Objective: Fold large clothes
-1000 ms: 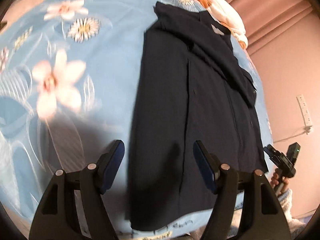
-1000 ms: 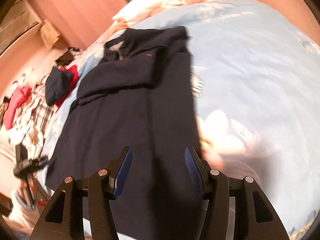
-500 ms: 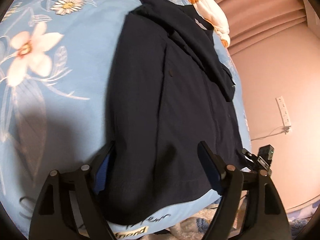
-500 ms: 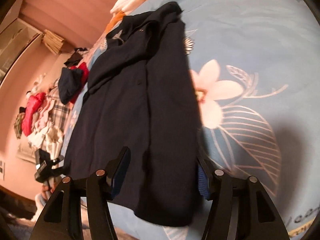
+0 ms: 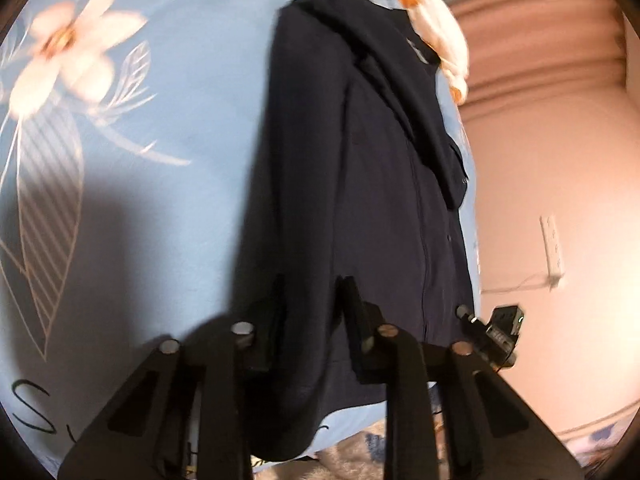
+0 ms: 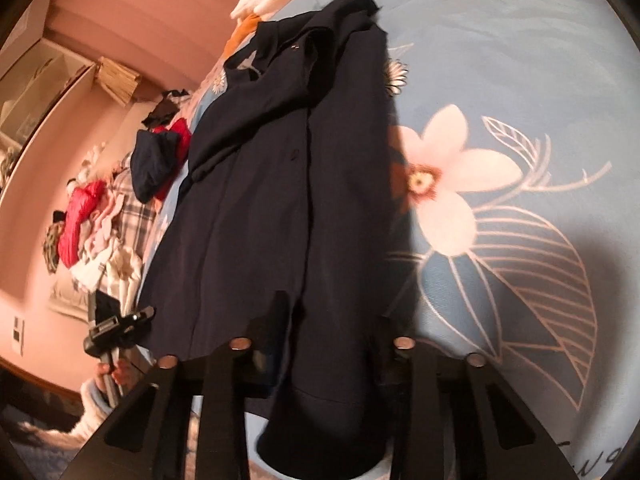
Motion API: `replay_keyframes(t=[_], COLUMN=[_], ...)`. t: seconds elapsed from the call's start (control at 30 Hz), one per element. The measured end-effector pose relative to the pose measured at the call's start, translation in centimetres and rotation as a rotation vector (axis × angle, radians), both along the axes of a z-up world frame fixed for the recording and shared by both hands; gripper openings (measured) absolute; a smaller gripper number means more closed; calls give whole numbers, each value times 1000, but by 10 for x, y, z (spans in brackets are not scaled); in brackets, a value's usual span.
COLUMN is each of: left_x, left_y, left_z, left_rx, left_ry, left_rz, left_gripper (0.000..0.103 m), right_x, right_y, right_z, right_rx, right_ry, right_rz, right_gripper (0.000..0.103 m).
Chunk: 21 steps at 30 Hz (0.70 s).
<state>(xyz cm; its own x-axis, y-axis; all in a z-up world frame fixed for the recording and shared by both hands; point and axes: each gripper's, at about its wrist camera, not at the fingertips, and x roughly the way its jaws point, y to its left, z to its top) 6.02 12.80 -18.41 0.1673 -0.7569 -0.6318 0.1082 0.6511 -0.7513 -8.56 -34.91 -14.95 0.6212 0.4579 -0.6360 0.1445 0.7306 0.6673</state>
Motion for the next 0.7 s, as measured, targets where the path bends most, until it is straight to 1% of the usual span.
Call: replay_keyframes(t=[0.03, 0.07, 0.1, 0.13, 0.17, 0.2, 0.27, 0.33, 0.37, 0.5, 0.7], left_x=[2, 3, 4, 4, 1, -2, -10, -18, -21, -38, -66], left_y=[0, -1, -4, -6, -9, -10, -12, -10, -9, -3, 20], left_z=[-1, 1, 5, 9, 20, 28, 55, 79, 89, 116, 149], left_rx=[3, 6, 7, -5, -45, -61, -83, -133, -156, -220, -244], left_ry=[9, 6, -5, -14, -52, -85, -181, -256, -281, -330, -345], left_rz=[2, -3, -14, -21, -36, -40, -53, -62, -66, -80, -64], left_gripper=[17, 14, 7, 5, 5, 4, 3, 3, 3, 3, 3], right_x=[1, 2, 3, 5, 6, 7, 1, -6, -10, -26, -58], right_y=[-1, -1, 1, 4, 8, 11, 20, 23, 24, 25, 27], right_z=[-2, -2, -1, 1, 5, 10, 27, 44, 54, 82, 112], right_rx=[-2, -12, -29, -49, -65, -76, -85, -80, -71, -51, -63], right_ry=[12, 17, 14, 7, -5, -23, -111, -182, -214, -309, -390], right_rz=[-5, -3, 2, 11, 24, 31, 44, 45, 45, 63, 62], right_gripper=[24, 20, 17, 10, 8, 7, 6, 6, 6, 6, 6])
